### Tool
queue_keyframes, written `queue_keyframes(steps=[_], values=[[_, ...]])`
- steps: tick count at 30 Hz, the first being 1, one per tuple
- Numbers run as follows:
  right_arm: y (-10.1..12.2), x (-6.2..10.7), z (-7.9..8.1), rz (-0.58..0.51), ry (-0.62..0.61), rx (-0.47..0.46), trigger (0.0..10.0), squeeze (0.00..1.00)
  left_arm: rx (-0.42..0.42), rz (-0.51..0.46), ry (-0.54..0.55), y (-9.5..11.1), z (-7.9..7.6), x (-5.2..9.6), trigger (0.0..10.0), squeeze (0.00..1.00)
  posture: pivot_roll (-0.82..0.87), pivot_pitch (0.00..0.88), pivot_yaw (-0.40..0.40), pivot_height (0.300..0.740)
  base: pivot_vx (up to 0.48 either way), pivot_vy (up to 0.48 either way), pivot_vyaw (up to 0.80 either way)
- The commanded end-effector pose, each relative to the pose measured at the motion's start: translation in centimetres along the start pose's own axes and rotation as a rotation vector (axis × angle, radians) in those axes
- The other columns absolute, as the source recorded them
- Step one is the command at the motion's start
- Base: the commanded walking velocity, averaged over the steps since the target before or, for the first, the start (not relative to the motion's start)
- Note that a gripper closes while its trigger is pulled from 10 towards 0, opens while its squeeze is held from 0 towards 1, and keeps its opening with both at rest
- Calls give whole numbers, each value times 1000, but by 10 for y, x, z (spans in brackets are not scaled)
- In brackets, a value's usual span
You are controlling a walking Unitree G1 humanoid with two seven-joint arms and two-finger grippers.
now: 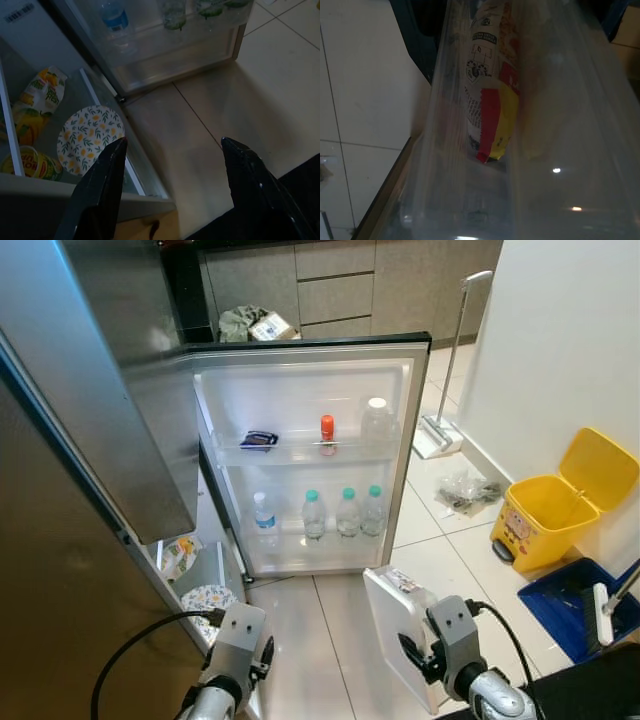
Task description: Restocking fridge
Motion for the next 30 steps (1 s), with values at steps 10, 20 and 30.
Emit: queue_keyframes(steps=[10,20,30], values=[[2,2,2,-19,9,12,10000,0,-21,12,7,-8,-2,1,10000,0,-84,58,-6,740,0,0,0],[1,2,2,-11,13,30,10000,0,-34,12,24,-9,0,0,10000,0,-83,60,-7,740,0,-233,0],[0,3,2,-2,12,51,10000,0,-38,23,39,-10,0,-2,10000,0,-84,60,-7,740,0,-478,247]])
Point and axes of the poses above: a point about 5 cm out from each wrist's last joint towards the gripper, its own x axis pointing back from the gripper into the wrist, its own y axis along the axis of the wrist's last joint, z = x × y, the point moved 3 cm from there along -x, pointing out of the wrist towards the gripper, and after that the axes turned 8 degrees about x, right-handed, at the moved point
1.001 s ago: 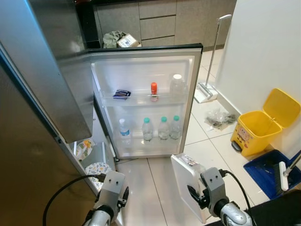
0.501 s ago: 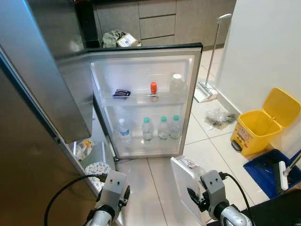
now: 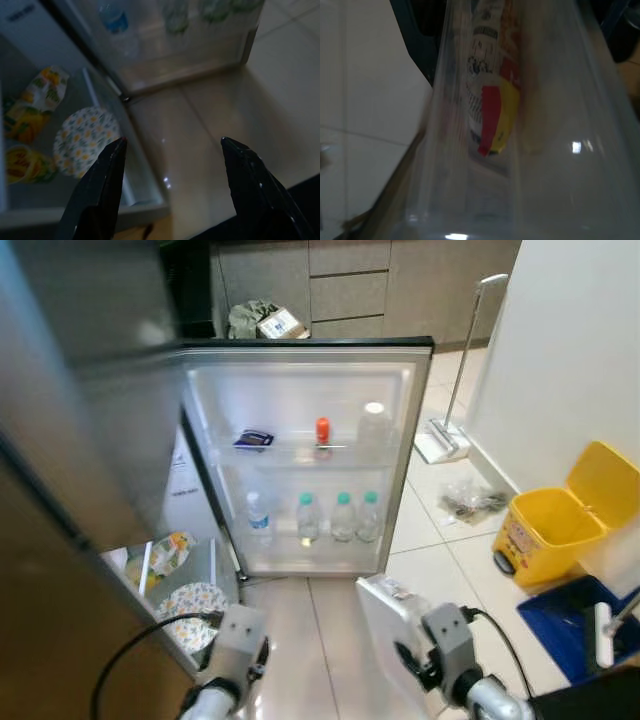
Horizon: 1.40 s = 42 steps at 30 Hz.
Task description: Restocking fridge
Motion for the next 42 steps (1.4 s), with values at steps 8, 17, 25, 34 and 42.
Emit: queue_keyframes(steps=[8,17,25,34,42], values=[[4,-2,5,-9,5,18,10000,0,-6,37,22,-11,5,4,10000,0,-85,61,-8,740,0,-459,794],[4,-3,6,-13,10,-6,10000,0,-4,48,36,-12,7,3,10000,0,-85,61,-8,740,0,-29,243],[4,-3,7,-13,18,-14,10000,0,-2,54,46,-12,9,2,10000,0,-84,62,-8,740,0,0,0],[4,-2,8,-12,23,-13,10000,0,-8,56,54,-13,10,2,10000,0,-84,64,-8,740,0,0,0],[3,-2,8,-12,25,-11,10000,0,-17,53,49,-12,9,1,10000,0,-84,62,-7,740,0,0,0]])
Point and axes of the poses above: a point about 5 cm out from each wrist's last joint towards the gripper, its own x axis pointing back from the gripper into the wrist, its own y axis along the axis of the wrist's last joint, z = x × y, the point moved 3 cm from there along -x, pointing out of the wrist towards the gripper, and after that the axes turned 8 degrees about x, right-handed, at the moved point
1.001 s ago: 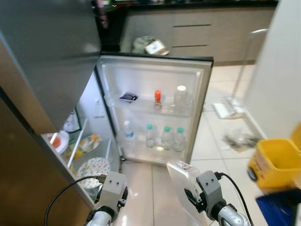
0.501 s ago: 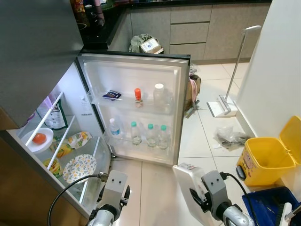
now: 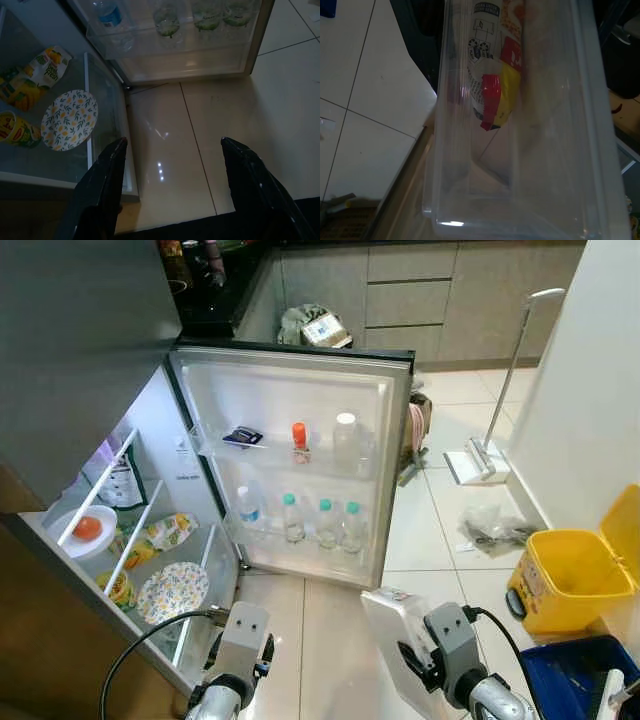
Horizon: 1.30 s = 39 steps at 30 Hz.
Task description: Restocking fridge
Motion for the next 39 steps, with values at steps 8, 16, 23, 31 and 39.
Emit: queue_keyframes(steps=[8,16,23,31,39], values=[[2,0,1,-9,6,6,10000,0,-19,2,-10,-3,-2,0,10000,0,-85,60,-8,740,169,0,0],[1,0,1,-6,8,13,10000,0,-19,-4,-14,-2,-3,1,10000,0,-86,59,-7,740,480,0,0],[1,0,1,-5,8,12,10000,0,-19,-9,-15,-1,-3,0,10000,0,-86,59,-8,740,480,0,0],[1,1,2,-5,9,11,10000,0,-17,-7,-12,-1,-2,1,10000,0,-86,59,-7,740,467,0,0],[2,0,3,-7,19,15,10000,0,-15,-6,-8,-2,-1,1,10000,0,-88,61,-7,740,425,0,0]])
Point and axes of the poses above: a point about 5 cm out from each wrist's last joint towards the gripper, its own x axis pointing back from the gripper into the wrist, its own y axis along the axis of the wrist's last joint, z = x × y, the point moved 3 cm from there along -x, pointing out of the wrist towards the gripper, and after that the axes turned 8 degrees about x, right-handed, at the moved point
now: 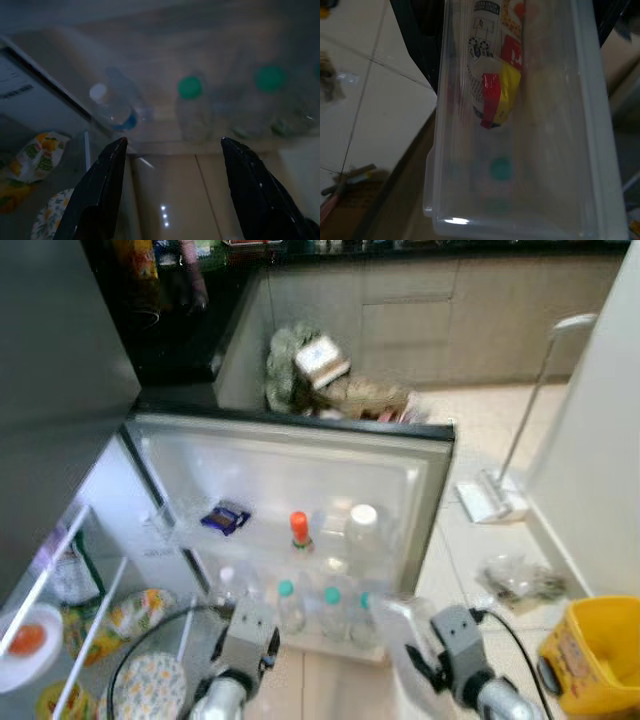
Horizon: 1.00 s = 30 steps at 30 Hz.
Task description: Restocking fridge
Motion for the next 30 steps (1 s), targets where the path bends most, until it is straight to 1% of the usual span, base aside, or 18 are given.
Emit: queue_keyframes(steps=[1,5,12,23,30], values=[[7,-4,10,-29,32,2,10000,0,-8,29,9,-8,3,4,10000,0,-88,61,-7,740,345,0,0],[7,-4,14,-32,51,6,10000,0,-13,33,12,-10,5,4,10000,0,-87,61,-7,740,333,0,0],[7,-4,15,-33,54,8,10000,0,-3,29,10,-9,5,4,10000,0,-86,62,-6,740,310,0,0],[8,-4,9,-30,31,19,10000,0,12,29,15,-9,5,4,10000,0,-87,62,-5,740,0,0,0],[8,-4,14,-29,73,28,10000,0,-3,35,11,-12,5,7,10000,0,-89,63,-4,740,0,0,0]])
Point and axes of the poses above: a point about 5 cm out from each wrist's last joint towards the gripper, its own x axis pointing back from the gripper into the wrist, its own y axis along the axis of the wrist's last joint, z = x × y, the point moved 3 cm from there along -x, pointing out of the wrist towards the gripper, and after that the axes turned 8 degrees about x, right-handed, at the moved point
